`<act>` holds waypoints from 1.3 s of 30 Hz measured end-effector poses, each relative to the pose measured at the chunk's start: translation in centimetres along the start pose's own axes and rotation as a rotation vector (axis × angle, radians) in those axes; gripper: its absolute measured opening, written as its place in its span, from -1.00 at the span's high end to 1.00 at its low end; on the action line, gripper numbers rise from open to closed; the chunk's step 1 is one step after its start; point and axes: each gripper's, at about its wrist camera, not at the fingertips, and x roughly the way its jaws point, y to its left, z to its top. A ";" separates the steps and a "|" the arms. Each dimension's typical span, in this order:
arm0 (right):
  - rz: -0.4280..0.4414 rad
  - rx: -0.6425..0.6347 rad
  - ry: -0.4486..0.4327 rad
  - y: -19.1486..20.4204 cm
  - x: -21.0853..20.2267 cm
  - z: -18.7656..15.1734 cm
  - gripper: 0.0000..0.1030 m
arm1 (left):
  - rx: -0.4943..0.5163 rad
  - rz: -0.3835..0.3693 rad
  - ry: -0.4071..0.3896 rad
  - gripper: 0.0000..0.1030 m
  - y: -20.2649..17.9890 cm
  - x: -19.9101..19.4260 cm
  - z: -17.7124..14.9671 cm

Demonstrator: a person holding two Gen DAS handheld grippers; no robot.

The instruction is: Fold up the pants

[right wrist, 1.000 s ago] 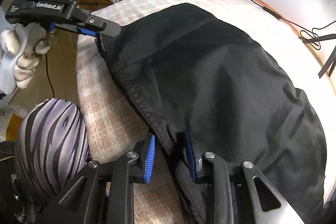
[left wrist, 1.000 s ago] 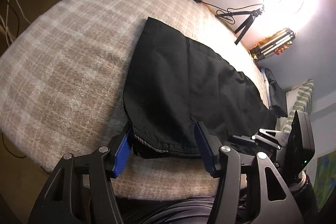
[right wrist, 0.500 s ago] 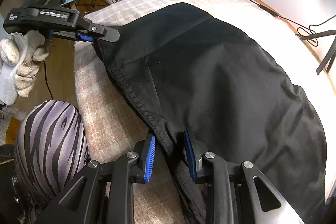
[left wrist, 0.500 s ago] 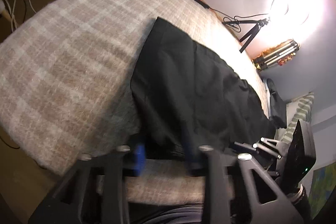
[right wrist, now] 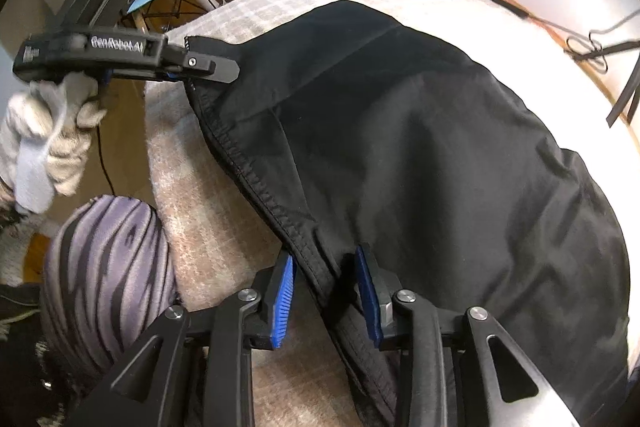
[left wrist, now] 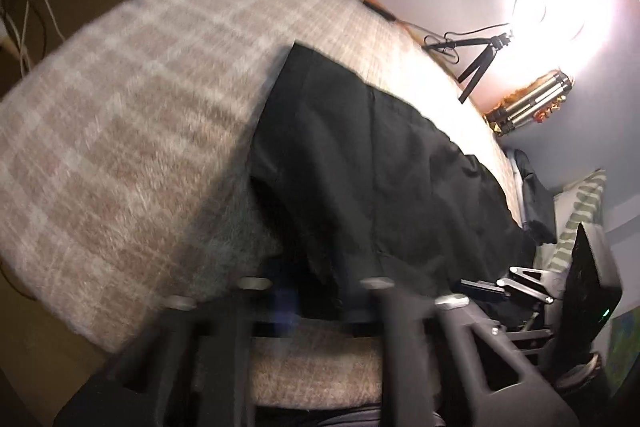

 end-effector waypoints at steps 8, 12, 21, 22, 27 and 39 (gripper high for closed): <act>0.152 0.172 -0.097 -3.6 -4.7 5.1 -0.09 | 0.157 -0.021 -0.130 0.86 -2.3 -2.1 -0.6; 0.250 0.225 -0.104 -4.2 -4.9 10.3 -0.36 | 0.201 -0.024 -0.150 0.86 -2.7 -1.6 -0.6; 0.208 0.222 0.064 -0.6 3.1 21.2 -0.34 | 0.305 -0.036 -0.170 0.86 -3.7 -1.3 -0.9; 0.185 0.213 0.089 0.0 4.0 21.6 -0.34 | 0.313 -0.037 -0.173 0.86 -3.8 -1.3 -0.9; 0.011 0.153 0.240 0.8 8.9 22.3 0.20 | 0.339 -0.046 -0.182 0.86 -4.1 -1.1 -1.3; 0.069 0.310 0.153 -4.0 7.3 19.6 0.96 | 0.165 -0.039 -0.104 0.22 -1.5 0.5 -1.0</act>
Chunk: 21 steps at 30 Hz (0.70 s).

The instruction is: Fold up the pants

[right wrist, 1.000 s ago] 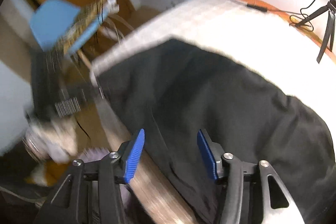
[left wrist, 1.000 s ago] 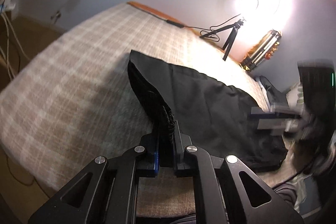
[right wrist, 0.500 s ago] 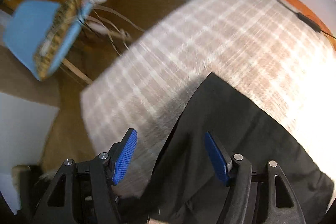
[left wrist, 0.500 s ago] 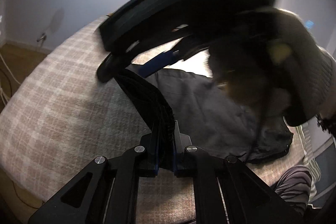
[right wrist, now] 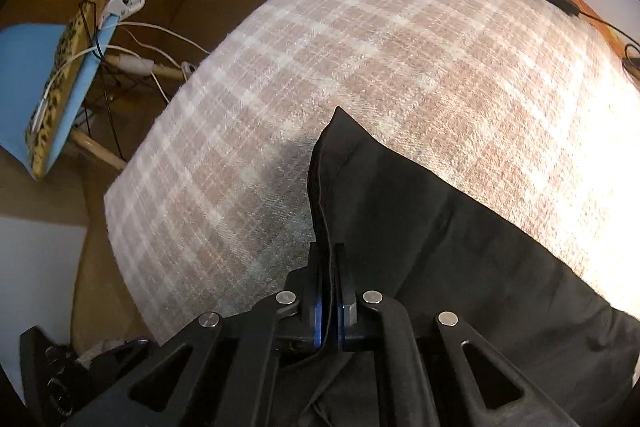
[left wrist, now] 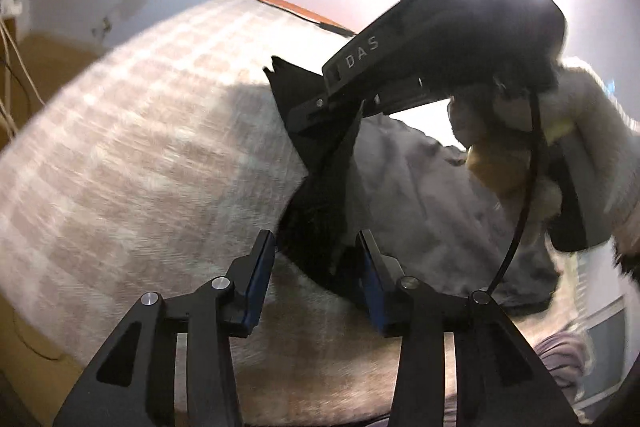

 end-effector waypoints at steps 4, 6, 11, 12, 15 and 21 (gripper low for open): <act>0.021 0.015 -0.022 -0.5 -0.4 -0.5 0.97 | -0.082 -0.073 -0.020 0.52 1.0 0.6 1.0; 0.028 0.027 -0.039 -0.4 -1.0 -0.4 0.97 | -0.101 -0.093 -0.035 0.84 1.3 0.6 1.5; 0.063 0.065 -0.089 -0.7 -2.4 0.1 0.98 | -0.053 -0.112 -0.085 0.87 1.4 -0.8 2.2; 0.060 0.064 -0.099 0.0 -2.5 0.4 0.98 | -0.053 -0.120 -0.092 0.87 1.6 -1.2 2.4; 0.056 0.051 -0.133 1.3 -3.0 1.5 0.98 | -0.065 -0.132 -0.118 0.88 2.3 -2.2 2.8; 0.094 0.032 -0.172 4.5 -3.0 3.8 0.98 | -0.108 -0.115 -0.179 0.88 4.5 -3.9 3.3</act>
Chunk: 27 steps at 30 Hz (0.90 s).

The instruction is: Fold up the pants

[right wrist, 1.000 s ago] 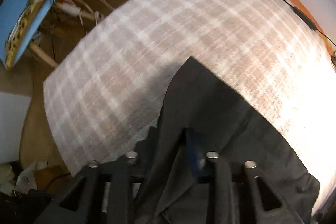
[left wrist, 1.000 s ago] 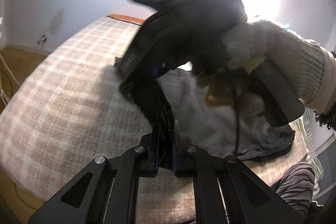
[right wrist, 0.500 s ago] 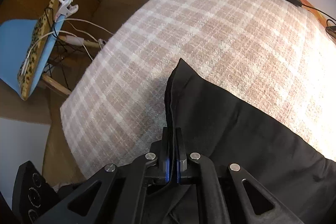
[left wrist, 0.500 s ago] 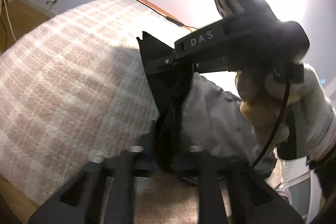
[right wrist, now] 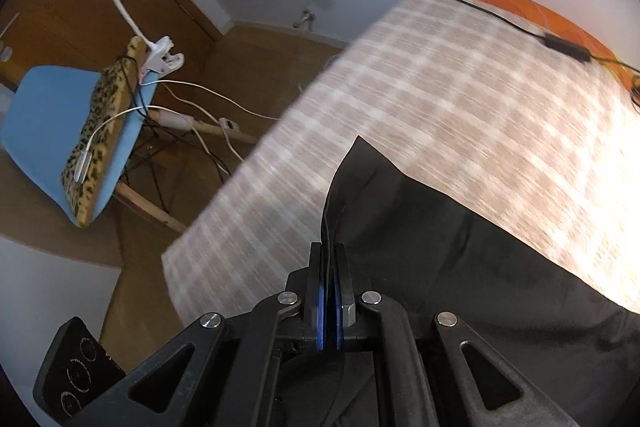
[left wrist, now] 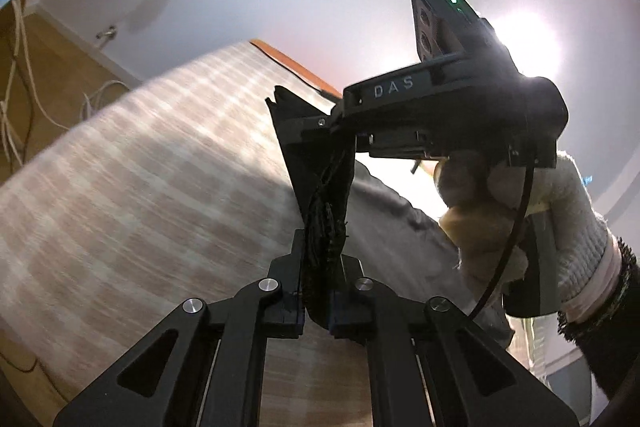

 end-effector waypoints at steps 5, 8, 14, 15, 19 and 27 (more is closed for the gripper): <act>0.069 -0.012 -0.022 2.5 0.8 1.8 0.98 | -0.020 0.063 -0.073 0.88 2.3 -2.4 1.4; 0.111 -0.035 -0.048 4.2 0.7 2.9 0.98 | -0.024 0.088 -0.101 0.89 2.6 -3.5 2.2; 0.155 0.010 -0.075 3.0 -0.6 2.1 0.98 | 0.078 0.057 -0.052 0.89 -1.1 -4.1 1.1; 0.161 0.016 -0.085 2.6 -1.3 1.9 0.98 | 0.099 0.035 -0.040 0.89 -1.8 -4.1 1.3; 0.175 0.036 -0.154 1.1 -5.6 0.7 0.99 | 0.202 -0.014 -0.013 0.81 -6.1 -4.6 1.3; 0.195 0.149 -0.285 -4.3 -13.4 -3.9 0.99 | 0.266 -0.083 0.016 0.06 -10.3 -9.1 0.6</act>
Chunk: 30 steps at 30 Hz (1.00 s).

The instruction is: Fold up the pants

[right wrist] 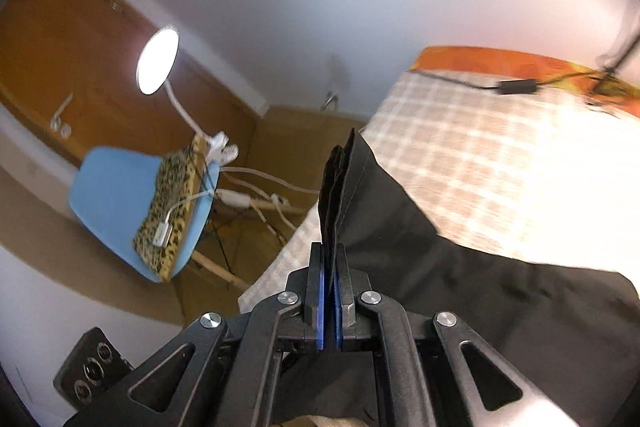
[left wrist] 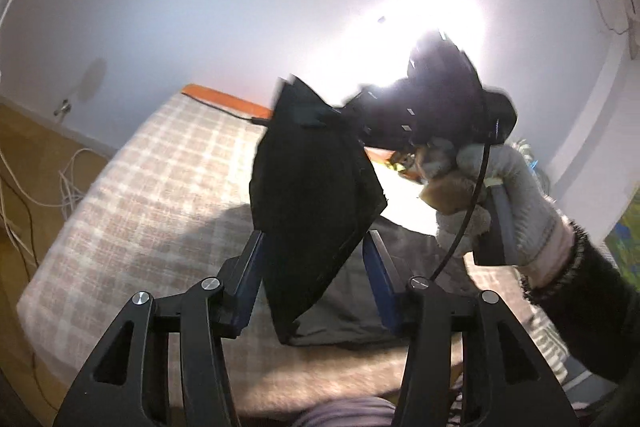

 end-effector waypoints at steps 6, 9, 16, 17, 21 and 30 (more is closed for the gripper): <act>-0.017 0.068 -0.076 -3.8 -5.9 -2.4 0.99 | 0.002 0.107 -0.002 0.06 2.8 1.2 1.3; -0.042 0.103 -0.099 -6.3 -8.2 -3.8 0.99 | 0.030 0.126 0.052 0.06 2.9 3.6 1.2; -0.106 0.228 -0.147 -12.6 -12.9 -7.3 0.99 | 0.127 0.107 0.201 0.06 1.7 11.6 0.3; -0.112 0.248 -0.152 -13.4 -13.5 -7.8 0.99 | 0.140 0.102 0.218 0.06 0.9 12.2 0.2; -0.124 0.320 -0.190 -16.3 -16.7 -9.8 0.99 | 0.205 0.078 0.265 0.06 -2.0 14.3 -0.2; -0.216 0.484 -0.228 -23.9 -23.2 -14.3 0.98 | 0.372 0.016 0.378 0.06 -7.6 19.9 -2.2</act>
